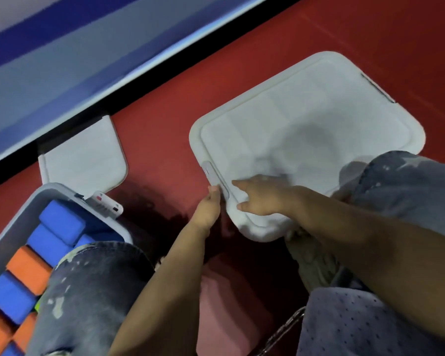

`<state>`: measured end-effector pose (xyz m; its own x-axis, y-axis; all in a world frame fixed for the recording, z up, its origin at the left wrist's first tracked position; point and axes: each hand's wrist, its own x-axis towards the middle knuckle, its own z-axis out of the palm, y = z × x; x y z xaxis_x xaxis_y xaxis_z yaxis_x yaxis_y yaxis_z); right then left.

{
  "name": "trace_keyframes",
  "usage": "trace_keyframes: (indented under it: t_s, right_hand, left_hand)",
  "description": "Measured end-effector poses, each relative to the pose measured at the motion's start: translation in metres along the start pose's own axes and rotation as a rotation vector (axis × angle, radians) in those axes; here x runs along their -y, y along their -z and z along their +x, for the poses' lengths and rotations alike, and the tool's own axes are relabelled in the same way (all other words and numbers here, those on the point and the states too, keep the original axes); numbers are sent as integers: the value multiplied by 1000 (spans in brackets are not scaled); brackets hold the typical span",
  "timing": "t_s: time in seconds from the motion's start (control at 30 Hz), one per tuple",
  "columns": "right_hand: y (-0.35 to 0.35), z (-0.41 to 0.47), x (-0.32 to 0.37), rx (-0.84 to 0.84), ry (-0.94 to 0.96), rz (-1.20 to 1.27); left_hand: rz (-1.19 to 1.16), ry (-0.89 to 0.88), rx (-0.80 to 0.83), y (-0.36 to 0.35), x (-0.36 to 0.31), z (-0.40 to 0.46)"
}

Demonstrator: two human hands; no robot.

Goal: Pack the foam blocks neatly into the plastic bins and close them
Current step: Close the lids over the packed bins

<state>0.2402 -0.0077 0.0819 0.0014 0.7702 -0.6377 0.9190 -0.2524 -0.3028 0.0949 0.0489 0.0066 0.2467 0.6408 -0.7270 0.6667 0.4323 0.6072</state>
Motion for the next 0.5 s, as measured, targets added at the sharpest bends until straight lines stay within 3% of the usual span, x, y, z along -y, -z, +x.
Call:
trace_keyframes:
  t_s: [0.1,0.17,0.23,0.33,0.4,0.43,0.5]
  right_hand:
    - [3,0,0,-22,-1,38]
    - [4,-2,-1,-24,-8,78]
    - [5,-5,-1,6,-20,98]
    - [1,-6,10,42,-15,55]
    - [-2,-4,26,48,3,-19]
    - [-3,-3,35,47,21,-40]
    - [-5,-2,56,70,64,-38]
  left_hand:
    - [-22,8,206,-7,-4,2]
    - [26,-29,222,-5,3,-3]
    - [65,-70,-22,7,14,-13]
    - [152,-131,-591,57,38,-30]
    - [232,-60,-774,98,69,-37]
    - [296,7,-727,116,86,-40]
    - [269,121,-430,144,126,-41]
